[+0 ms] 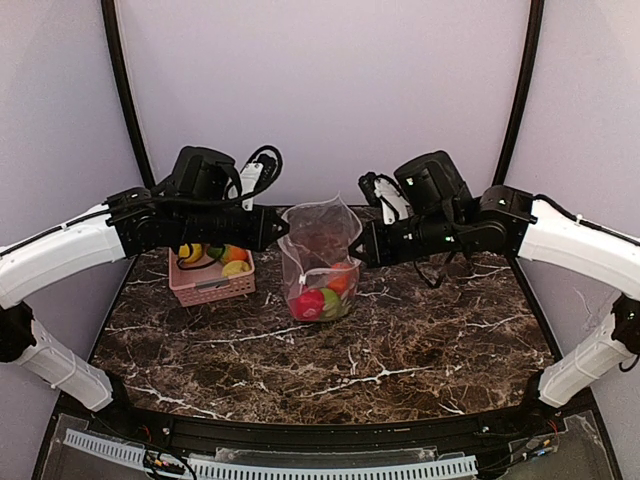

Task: Place the food in the zip-top bag and seal the zipper
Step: Adjust the zipper food storage bag at the center of the board.

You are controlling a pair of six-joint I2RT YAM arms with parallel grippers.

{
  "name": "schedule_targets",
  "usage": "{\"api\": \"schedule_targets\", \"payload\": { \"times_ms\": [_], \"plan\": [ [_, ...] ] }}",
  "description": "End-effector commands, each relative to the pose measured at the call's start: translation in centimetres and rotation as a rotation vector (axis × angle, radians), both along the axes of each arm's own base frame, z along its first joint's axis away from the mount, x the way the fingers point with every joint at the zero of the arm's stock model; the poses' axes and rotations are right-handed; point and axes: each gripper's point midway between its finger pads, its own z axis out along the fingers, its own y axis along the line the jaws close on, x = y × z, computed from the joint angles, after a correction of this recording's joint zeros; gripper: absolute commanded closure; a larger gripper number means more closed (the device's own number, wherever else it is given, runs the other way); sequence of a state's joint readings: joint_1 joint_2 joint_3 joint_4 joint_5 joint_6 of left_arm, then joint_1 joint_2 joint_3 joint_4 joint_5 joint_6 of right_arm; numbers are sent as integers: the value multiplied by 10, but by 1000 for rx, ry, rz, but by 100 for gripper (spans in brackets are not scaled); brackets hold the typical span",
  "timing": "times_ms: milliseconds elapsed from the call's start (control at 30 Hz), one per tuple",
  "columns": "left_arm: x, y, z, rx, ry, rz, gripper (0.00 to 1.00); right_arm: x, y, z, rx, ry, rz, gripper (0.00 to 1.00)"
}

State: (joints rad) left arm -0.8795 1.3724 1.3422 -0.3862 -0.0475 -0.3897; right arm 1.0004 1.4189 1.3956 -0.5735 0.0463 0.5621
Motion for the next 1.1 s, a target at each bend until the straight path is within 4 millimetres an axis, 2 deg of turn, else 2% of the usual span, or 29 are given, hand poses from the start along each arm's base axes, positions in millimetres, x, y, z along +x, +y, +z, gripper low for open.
{"api": "schedule_targets", "payload": {
  "times_ms": [0, 200, 400, 500, 567, 600, 733, 833, 900, 1000, 1067],
  "plan": [
    [9, 26, -17, 163, -31, 75, 99, 3, -19, -7, -70, 19, -64, 100],
    [14, 45, -33, 246, -30, 149, 99, -2, -26, -15, -90, 50, -74, 100],
    [5, 32, -26, 153, -22, 85, 96, -6, -21, -15, -72, 62, -48, 100],
    [-1, 24, -22, 115, 0, 37, 88, -7, -16, -11, -52, 59, -27, 100],
    [-6, 19, -18, 82, 13, 7, 78, -8, -14, -8, -36, 55, -18, 100],
    [-8, 17, -13, 61, 13, -1, 67, -8, -13, -7, -32, 54, -13, 100],
    [-25, 7, 8, -42, 11, -100, 38, -7, -10, -6, -25, 48, -7, 100],
    [-38, 7, 33, -132, -32, -151, 23, -7, -8, -6, -22, 49, -3, 100],
    [-45, 10, 41, -158, -36, -171, 11, -7, -8, -6, -21, 49, -1, 100],
    [-41, 24, 43, -140, -23, -126, 6, -7, -7, -7, -21, 51, 0, 100],
    [-30, 40, 30, -97, 8, -65, 5, -7, -5, -7, -16, 50, 4, 100]
  ]
}}
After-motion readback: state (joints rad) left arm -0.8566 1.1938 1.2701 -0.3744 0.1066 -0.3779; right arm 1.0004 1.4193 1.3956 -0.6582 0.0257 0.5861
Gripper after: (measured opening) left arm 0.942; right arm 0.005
